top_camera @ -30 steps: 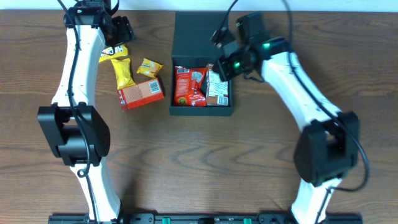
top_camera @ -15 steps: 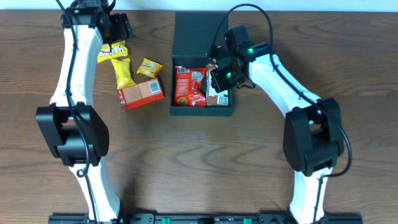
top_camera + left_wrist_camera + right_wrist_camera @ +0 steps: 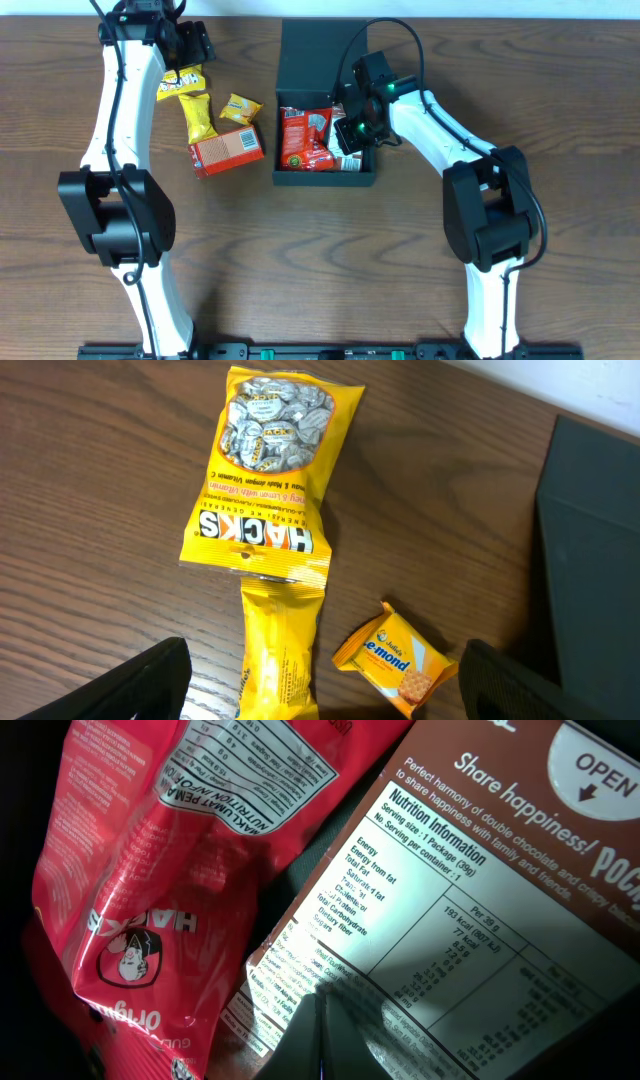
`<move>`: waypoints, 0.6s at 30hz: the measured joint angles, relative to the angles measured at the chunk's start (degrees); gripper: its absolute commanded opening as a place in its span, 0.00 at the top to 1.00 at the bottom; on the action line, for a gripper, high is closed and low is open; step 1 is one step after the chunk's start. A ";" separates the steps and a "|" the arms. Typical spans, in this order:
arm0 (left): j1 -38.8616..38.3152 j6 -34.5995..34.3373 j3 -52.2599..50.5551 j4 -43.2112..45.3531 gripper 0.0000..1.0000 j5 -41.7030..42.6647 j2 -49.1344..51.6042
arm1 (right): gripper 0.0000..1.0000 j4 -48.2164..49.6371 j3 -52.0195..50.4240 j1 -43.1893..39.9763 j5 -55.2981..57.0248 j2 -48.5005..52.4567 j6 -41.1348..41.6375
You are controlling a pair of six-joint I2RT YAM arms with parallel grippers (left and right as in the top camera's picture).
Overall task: Pack container
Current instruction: 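Place the Pocky box into the black box with the right gripper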
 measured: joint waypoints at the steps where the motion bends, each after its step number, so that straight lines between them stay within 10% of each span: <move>1: 0.00 0.00 0.00 -0.02 0.13 0.00 0.00 | 0.99 -0.09 0.15 0.00 0.02 0.04 0.00; 18: 0.00 14.43 -0.79 -4.35 0.10 0.26 0.00 | 0.99 -10.67 29.16 -0.79 3.85 0.81 -1.92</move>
